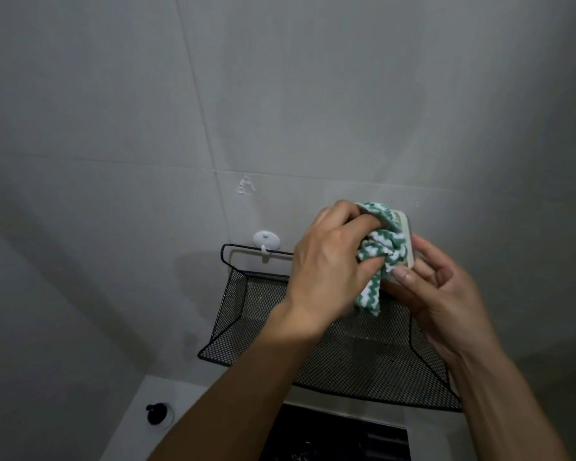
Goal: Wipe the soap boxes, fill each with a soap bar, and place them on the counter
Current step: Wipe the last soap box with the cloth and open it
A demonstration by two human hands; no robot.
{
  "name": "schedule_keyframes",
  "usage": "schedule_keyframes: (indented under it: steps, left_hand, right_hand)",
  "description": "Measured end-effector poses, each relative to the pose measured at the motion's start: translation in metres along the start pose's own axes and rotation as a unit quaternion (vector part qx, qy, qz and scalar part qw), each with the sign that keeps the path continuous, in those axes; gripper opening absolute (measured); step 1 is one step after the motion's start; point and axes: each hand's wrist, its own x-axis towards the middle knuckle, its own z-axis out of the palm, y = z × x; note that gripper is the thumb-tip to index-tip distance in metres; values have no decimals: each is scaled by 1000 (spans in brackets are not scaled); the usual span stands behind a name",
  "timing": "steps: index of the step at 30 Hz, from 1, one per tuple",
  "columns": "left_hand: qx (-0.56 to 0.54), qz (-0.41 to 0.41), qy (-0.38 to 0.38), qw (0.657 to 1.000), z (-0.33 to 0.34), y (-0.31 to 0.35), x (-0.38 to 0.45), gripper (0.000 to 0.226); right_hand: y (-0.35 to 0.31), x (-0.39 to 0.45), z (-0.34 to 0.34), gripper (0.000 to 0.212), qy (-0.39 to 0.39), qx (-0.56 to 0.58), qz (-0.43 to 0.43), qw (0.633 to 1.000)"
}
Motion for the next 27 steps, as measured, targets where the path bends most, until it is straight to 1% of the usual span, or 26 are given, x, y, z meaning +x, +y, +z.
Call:
schedule_keyframes:
  steps: [2,4,6,8,10,11,14,15,17,19,21,23,25,27]
  left_hand:
    - [39,0,0,999,3,-3,-3,46]
    - [66,-14,-3,998,6,-9,-6,52]
    - [67,-42,-12,997,8,-17,-8,52]
    - [69,-61,-21,996,8,-26,-11,47]
    - [79,-65,-21,995,7,-36,-15,36]
    - [80,-68,-19,994,7,-40,-17,31]
    - [79,-77,-18,994,6,-50,-23,23]
    - [81,-85,-21,993,6,-53,-26,22]
    - [94,-113,-39,988,4,-63,-33,19]
    - [114,-141,-85,980,3,-74,-41,15]
    - [136,-165,-165,963,7,-82,-51,15]
    - [159,-171,-249,940,15,-87,-59,22]
    - [145,-176,-315,921,21,-90,-64,29]
    - [102,-183,-368,906,23,-96,-67,35]
  right_hand:
    - [-2,-1,-2,58,10,-6,-13,1000]
    - [-6,-2,-3,63,22,-14,-14,1000]
    - [-9,-2,-5,70,32,-24,-14,999]
    - [-11,-2,-7,76,37,-31,-8,999]
    - [-9,-3,-8,81,41,-36,2,999]
    - [-6,-4,-9,81,39,-37,10,998]
    - [4,-5,-11,67,38,-41,31,998]
    - [6,-5,-12,65,40,-45,37,998]
    - [7,-6,-15,70,46,-56,39,997]
    - [4,-6,-18,74,44,-78,28,996]
    - [2,-6,-21,73,34,-91,18,995]
    - [3,-6,-21,72,18,-95,12,995]
    - [5,-7,-22,73,1,-97,8,995]
    - [7,-8,-25,73,-12,-89,7,996]
